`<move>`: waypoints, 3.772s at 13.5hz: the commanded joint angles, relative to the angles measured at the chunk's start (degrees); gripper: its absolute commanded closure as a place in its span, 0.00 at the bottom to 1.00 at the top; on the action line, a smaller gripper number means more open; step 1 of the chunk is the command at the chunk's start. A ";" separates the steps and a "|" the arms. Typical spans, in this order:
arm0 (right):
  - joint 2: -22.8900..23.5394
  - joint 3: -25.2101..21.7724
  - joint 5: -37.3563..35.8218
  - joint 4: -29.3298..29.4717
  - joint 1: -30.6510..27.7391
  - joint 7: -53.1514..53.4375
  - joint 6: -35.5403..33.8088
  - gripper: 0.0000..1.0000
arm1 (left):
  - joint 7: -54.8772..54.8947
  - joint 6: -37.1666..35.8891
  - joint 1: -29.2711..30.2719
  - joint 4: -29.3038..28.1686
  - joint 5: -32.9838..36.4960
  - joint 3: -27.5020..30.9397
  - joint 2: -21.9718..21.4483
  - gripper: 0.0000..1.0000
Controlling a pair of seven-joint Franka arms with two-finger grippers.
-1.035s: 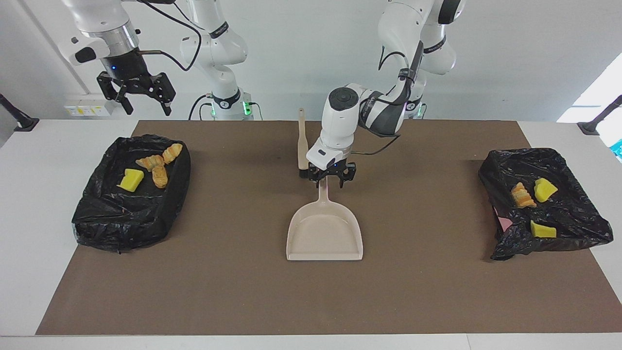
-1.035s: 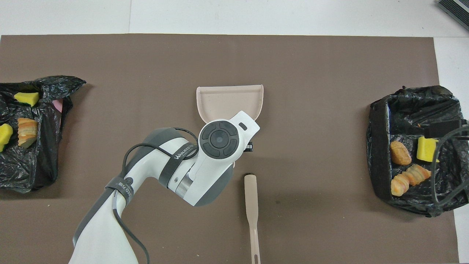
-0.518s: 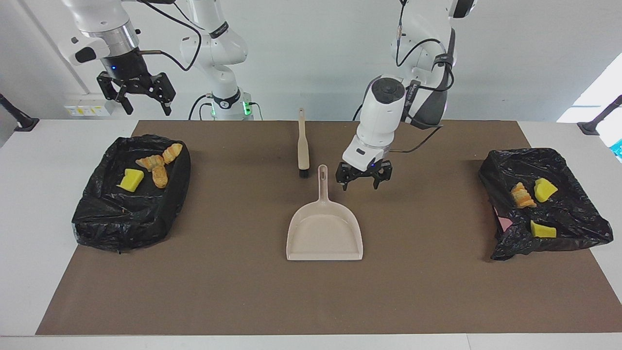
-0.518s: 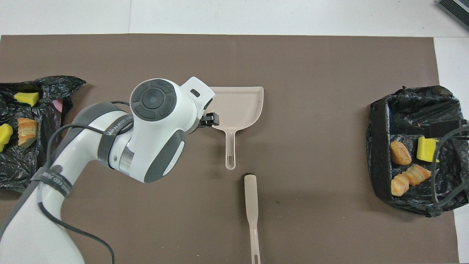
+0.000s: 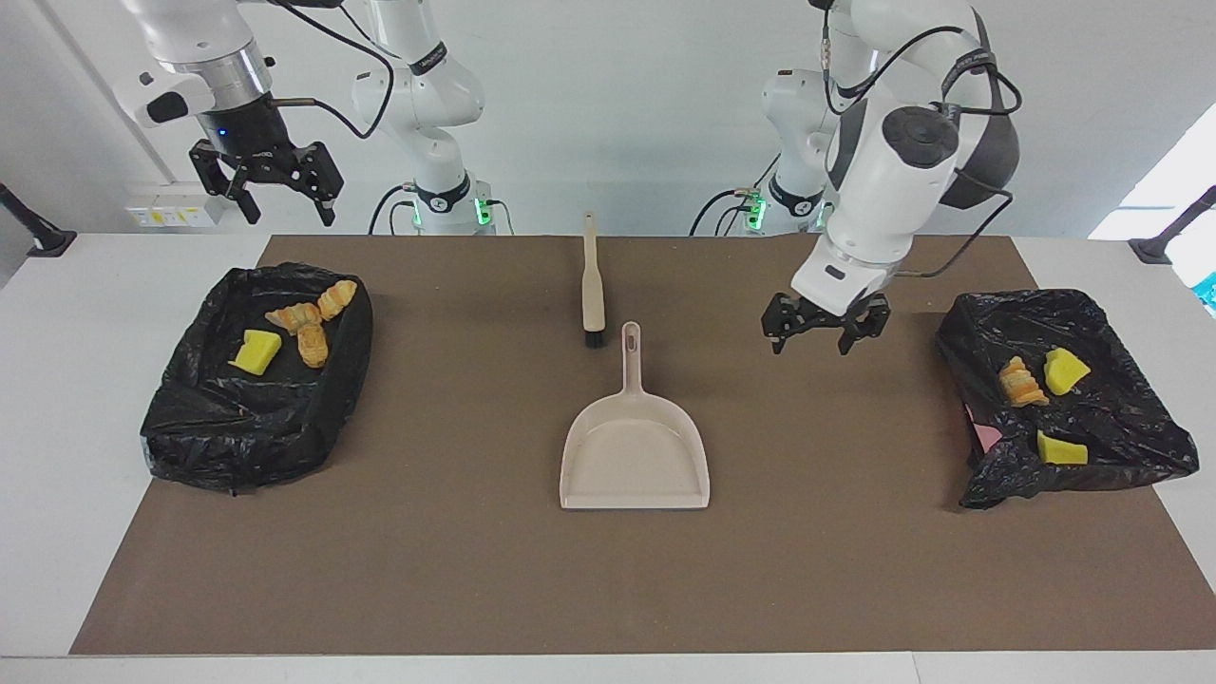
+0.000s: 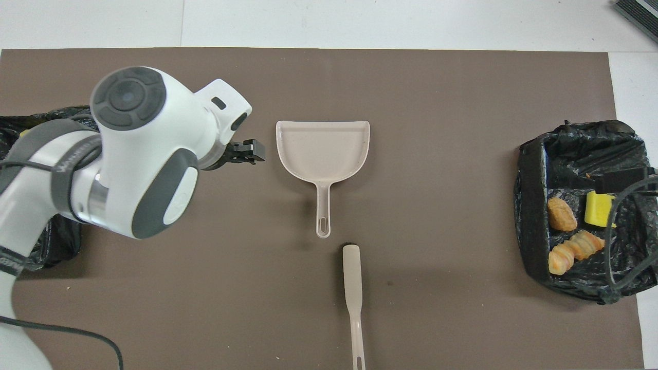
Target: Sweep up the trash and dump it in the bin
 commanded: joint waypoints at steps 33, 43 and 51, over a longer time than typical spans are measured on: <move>0.00 0.00 0.23 -0.17 -0.30 -1.09 0.60 0.00 | 19.60 -13.65 19.20 3.16 -0.91 0.52 -9.79 0.00; -0.09 0.08 0.23 -0.17 -0.30 -1.09 0.60 0.00 | 19.60 -15.41 18.24 3.51 -1.17 0.70 -9.79 0.00; 0.00 0.08 0.23 -0.17 -0.30 -1.09 0.60 0.00 | 19.34 -19.02 17.09 5.61 -1.61 0.53 -9.44 0.00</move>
